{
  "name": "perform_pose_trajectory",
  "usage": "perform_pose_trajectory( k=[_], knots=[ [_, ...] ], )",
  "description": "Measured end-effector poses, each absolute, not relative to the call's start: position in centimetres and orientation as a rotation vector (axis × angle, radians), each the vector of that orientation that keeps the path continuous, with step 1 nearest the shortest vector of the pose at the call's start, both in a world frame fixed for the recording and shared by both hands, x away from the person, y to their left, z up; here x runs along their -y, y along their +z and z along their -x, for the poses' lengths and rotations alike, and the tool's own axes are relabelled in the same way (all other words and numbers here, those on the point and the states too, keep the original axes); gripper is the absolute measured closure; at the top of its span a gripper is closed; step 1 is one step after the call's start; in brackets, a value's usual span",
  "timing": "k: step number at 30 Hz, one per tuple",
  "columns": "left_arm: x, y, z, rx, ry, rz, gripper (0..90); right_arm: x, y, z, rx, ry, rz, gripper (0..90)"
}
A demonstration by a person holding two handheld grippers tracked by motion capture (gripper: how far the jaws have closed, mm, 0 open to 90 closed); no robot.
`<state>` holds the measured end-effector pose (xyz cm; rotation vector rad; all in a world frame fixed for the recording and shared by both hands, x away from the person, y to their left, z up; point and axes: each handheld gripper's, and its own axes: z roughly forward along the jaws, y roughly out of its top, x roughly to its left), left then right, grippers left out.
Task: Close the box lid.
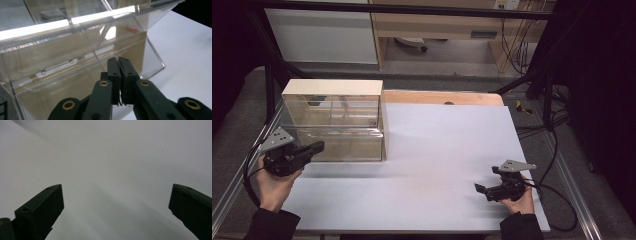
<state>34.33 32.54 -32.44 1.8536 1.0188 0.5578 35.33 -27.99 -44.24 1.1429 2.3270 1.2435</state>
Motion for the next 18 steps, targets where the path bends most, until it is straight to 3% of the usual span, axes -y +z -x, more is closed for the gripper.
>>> perform_pose_trajectory(
  k=[6,18],
  knots=[
    [-32.3,-34.4,-33.7,-1.019,0.52,-1.88,77.6,27.9,-44.3,-35.3,-2.329,1.244,-1.152,0.5],
    [-31.8,-37.9,-33.0,-1.026,0.444,-1.935,52.7,27.9,-44.3,-35.2,-2.329,1.244,-1.151,0.5]
  ],
)
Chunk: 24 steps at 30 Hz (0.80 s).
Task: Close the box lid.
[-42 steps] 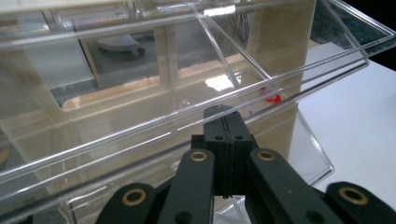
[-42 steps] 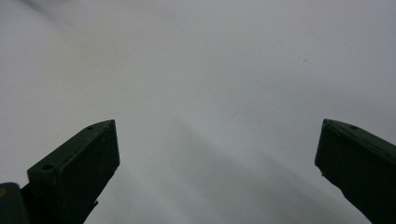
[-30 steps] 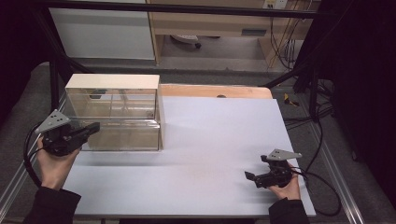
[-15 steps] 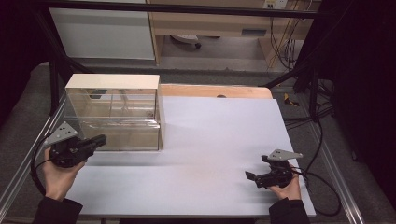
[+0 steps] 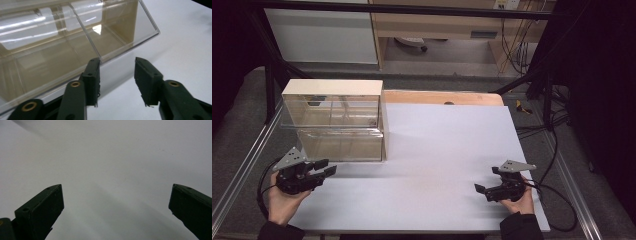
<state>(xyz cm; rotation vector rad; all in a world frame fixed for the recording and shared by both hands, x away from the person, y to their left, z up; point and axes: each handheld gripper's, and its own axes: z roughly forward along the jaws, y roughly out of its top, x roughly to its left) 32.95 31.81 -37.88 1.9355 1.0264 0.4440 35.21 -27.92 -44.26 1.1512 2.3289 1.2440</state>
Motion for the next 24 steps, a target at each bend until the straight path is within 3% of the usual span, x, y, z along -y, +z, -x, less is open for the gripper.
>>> perform_pose_trajectory(
  k=[18,24],
  knots=[
    [-31.4,-42.3,-32.9,-1.052,0.419,-2.007,16.8,27.9,-44.5,-35.0,-2.347,1.231,-1.15,0.5],
    [-31.5,-43.1,-33.0,-1.05,0.406,-2.028,11.4,27.9,-44.5,-34.9,-2.344,1.237,-1.16,0.5]
  ],
)
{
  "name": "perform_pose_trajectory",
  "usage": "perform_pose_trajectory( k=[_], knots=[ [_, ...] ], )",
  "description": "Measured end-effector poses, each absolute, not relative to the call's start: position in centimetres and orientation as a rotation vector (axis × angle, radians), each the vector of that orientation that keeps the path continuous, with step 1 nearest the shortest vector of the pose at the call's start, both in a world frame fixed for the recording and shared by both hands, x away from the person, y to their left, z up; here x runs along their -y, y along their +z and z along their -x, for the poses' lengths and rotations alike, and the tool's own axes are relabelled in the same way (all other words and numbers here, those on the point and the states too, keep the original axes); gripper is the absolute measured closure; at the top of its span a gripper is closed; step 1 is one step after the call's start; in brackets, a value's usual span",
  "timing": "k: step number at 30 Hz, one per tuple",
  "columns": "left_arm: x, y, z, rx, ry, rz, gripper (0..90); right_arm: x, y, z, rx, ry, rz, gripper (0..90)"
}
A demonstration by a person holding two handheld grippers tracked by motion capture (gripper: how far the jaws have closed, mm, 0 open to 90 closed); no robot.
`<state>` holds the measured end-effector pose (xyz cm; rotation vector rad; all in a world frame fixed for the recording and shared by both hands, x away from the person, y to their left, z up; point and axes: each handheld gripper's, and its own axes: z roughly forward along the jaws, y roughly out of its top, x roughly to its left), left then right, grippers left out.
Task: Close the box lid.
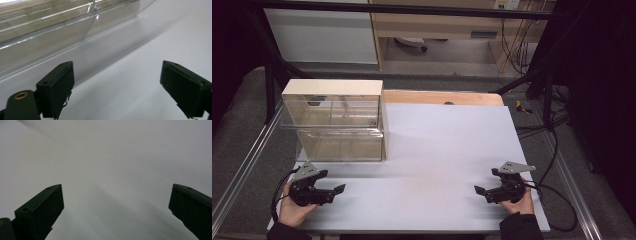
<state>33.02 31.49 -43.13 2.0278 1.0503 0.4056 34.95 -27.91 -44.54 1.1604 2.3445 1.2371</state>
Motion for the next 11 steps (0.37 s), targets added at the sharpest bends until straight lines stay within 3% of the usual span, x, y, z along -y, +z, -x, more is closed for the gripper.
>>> perform_pose_trajectory(
  k=[11],
  knots=[
    [-31.58,-43.7,-33.26,-1.055,0.393,-2.05,9.4,27.85,-44.7,-35.0,-2.359,1.227,-1.159,0.5]
  ],
)
